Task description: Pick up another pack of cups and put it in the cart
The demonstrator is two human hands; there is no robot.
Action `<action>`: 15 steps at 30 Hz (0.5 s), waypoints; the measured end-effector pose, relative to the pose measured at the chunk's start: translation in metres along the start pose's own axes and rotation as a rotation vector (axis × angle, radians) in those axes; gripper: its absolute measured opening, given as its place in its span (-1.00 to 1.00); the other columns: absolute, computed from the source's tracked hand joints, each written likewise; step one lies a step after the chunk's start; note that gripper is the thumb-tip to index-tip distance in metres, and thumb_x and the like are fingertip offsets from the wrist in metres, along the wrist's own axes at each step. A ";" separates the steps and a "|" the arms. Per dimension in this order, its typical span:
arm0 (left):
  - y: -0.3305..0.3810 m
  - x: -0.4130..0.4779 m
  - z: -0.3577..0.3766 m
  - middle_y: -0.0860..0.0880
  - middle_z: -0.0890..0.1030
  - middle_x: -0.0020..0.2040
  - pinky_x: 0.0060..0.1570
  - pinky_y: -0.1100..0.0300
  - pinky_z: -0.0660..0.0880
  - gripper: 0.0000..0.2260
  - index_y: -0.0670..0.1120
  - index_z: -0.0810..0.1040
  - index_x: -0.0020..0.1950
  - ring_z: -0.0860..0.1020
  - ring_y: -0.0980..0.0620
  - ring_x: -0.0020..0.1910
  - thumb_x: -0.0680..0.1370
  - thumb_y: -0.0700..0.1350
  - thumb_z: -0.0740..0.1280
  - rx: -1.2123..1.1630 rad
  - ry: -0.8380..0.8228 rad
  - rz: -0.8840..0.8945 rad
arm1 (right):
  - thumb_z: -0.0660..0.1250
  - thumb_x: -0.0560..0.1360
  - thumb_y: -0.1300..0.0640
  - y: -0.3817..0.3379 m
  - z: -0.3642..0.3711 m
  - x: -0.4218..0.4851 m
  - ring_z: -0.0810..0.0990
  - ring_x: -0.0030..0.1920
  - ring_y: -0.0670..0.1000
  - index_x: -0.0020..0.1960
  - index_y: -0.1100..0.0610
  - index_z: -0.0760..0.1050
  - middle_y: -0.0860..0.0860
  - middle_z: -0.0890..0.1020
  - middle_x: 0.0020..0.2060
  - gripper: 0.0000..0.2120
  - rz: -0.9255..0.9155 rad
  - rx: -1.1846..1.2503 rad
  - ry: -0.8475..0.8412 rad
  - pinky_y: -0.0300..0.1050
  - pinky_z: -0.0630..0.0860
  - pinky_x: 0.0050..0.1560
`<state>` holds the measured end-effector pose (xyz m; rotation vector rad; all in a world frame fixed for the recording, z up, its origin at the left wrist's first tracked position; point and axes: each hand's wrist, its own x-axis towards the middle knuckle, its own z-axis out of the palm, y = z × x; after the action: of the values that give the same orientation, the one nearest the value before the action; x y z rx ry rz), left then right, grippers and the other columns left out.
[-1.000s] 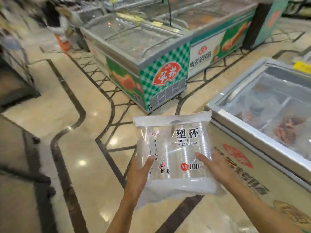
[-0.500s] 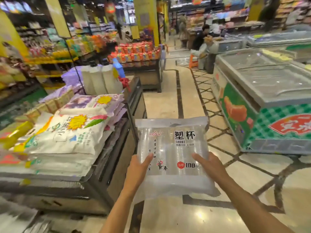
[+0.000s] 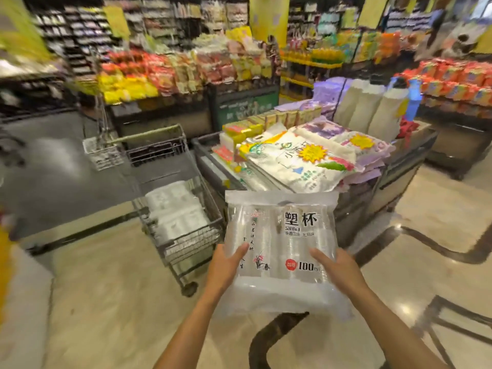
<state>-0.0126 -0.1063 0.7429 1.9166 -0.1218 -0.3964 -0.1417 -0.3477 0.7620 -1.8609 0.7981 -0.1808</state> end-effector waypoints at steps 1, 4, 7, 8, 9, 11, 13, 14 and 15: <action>-0.008 0.006 -0.015 0.12 0.64 0.05 -0.10 0.20 0.44 -0.38 0.01 0.55 0.16 0.63 0.05 0.04 0.36 0.47 0.36 -0.025 0.031 -0.026 | 0.44 0.46 -0.22 -0.008 0.018 0.010 0.68 -0.04 0.01 0.20 -0.04 0.57 -0.06 0.70 -0.01 -0.60 -0.005 -0.009 -0.044 -0.02 0.59 0.00; -0.030 0.032 -0.056 0.12 0.58 0.21 0.19 0.05 0.46 -0.24 0.02 0.47 0.35 0.56 0.05 0.16 0.35 0.50 0.35 -0.060 0.137 -0.111 | 0.43 0.47 -0.22 -0.034 0.066 0.041 0.70 -0.05 -0.05 0.20 -0.09 0.59 -0.12 0.72 -0.05 -0.64 -0.042 -0.010 -0.159 -0.08 0.59 -0.05; -0.051 0.068 -0.091 0.08 0.56 0.36 0.36 -0.07 0.44 -0.01 0.07 0.41 0.49 0.55 0.02 0.30 0.21 0.63 0.31 -0.068 0.186 -0.133 | 0.43 0.50 -0.17 -0.064 0.110 0.074 0.70 -0.06 -0.08 0.20 -0.08 0.59 -0.12 0.72 -0.05 -0.67 -0.078 -0.017 -0.230 -0.11 0.59 -0.08; -0.056 0.081 -0.103 0.09 0.55 0.37 0.37 -0.08 0.43 -0.01 0.08 0.41 0.49 0.54 0.03 0.32 0.21 0.62 0.32 -0.085 0.196 -0.144 | 0.43 0.50 -0.16 -0.073 0.125 0.085 0.69 -0.06 -0.08 0.21 -0.09 0.57 -0.12 0.71 -0.04 -0.67 -0.078 -0.019 -0.249 -0.14 0.57 -0.11; -0.059 0.093 -0.114 0.09 0.56 0.36 0.38 -0.08 0.43 -0.03 0.08 0.42 0.48 0.54 0.04 0.32 0.22 0.61 0.33 -0.090 0.207 -0.158 | 0.43 0.50 -0.16 -0.080 0.139 0.096 0.68 -0.06 -0.10 0.21 -0.10 0.55 -0.14 0.69 -0.05 -0.68 -0.077 -0.022 -0.261 -0.17 0.55 -0.14; -0.059 0.111 -0.135 0.07 0.59 0.32 0.36 -0.05 0.45 -0.07 0.05 0.46 0.45 0.56 0.05 0.29 0.24 0.58 0.35 -0.077 0.231 -0.157 | 0.45 0.49 -0.15 -0.089 0.167 0.116 0.67 -0.07 -0.12 0.16 -0.11 0.54 -0.17 0.68 -0.08 -0.72 -0.085 -0.018 -0.279 -0.15 0.56 -0.11; -0.062 0.128 -0.152 0.09 0.63 0.19 0.25 0.02 0.48 -0.19 0.02 0.50 0.35 0.59 0.04 0.19 0.27 0.51 0.36 -0.077 0.257 -0.175 | 0.45 0.47 -0.18 -0.096 0.194 0.133 0.68 -0.05 -0.10 0.08 -0.15 0.56 -0.16 0.69 -0.07 -0.77 -0.090 -0.038 -0.289 -0.06 0.58 0.00; -0.066 0.139 -0.160 0.10 0.64 0.13 0.19 0.04 0.50 -0.25 0.04 0.52 0.28 0.61 0.04 0.14 0.27 0.49 0.37 -0.077 0.264 -0.197 | 0.44 0.47 -0.20 -0.096 0.206 0.144 0.68 -0.05 -0.09 0.06 -0.15 0.57 -0.16 0.69 -0.07 -0.78 -0.089 -0.054 -0.300 -0.04 0.57 0.01; -0.068 0.148 -0.166 0.11 0.64 0.08 0.17 0.03 0.51 -0.29 0.05 0.52 0.24 0.62 0.03 0.10 0.26 0.48 0.37 -0.075 0.267 -0.220 | 0.43 0.47 -0.22 -0.099 0.218 0.152 0.67 -0.05 -0.09 0.04 -0.14 0.58 -0.17 0.69 -0.08 -0.78 -0.085 -0.071 -0.313 -0.06 0.55 -0.01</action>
<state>0.1744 0.0265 0.7022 1.8956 0.2784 -0.2826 0.1204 -0.2495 0.7178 -1.9302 0.5156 0.0867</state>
